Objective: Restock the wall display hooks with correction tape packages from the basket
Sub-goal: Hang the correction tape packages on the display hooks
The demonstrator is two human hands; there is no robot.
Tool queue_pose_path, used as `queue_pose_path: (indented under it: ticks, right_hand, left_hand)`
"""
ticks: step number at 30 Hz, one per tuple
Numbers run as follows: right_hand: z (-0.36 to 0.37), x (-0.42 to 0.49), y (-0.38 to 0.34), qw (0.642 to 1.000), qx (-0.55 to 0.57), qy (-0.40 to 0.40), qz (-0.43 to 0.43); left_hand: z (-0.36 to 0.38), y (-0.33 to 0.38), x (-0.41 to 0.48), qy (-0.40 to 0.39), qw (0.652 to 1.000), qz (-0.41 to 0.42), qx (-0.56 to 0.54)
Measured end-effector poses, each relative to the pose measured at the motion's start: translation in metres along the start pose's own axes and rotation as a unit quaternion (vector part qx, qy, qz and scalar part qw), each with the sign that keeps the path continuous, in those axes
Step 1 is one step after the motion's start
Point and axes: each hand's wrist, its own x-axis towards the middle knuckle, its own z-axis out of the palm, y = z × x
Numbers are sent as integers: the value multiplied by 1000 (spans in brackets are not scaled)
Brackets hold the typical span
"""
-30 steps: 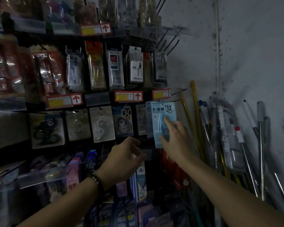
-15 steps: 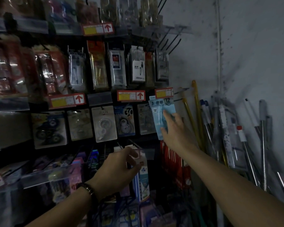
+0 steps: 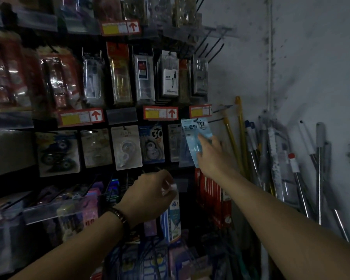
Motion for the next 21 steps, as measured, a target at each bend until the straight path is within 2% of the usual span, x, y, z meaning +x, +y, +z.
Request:
queue_pose_path:
  ticks: [4,9,16,21]
  right_hand:
    - [14,2,-5,997,46,-47,34]
    - [22,-39,-26,995,74,-46,55]
    - [35,-185,-78,982,124,-126,-68]
    - [88,-333,-111,953,154,-243,-100]
  left_hand:
    - [0,-8,-26,-24,999,-8,29]
    - [-1,-30,-88,-62,995,-53,53]
    - [35,-68,-215,-118,981,-105,110]
    - [82,-86,-337,-193,964,-153,97]
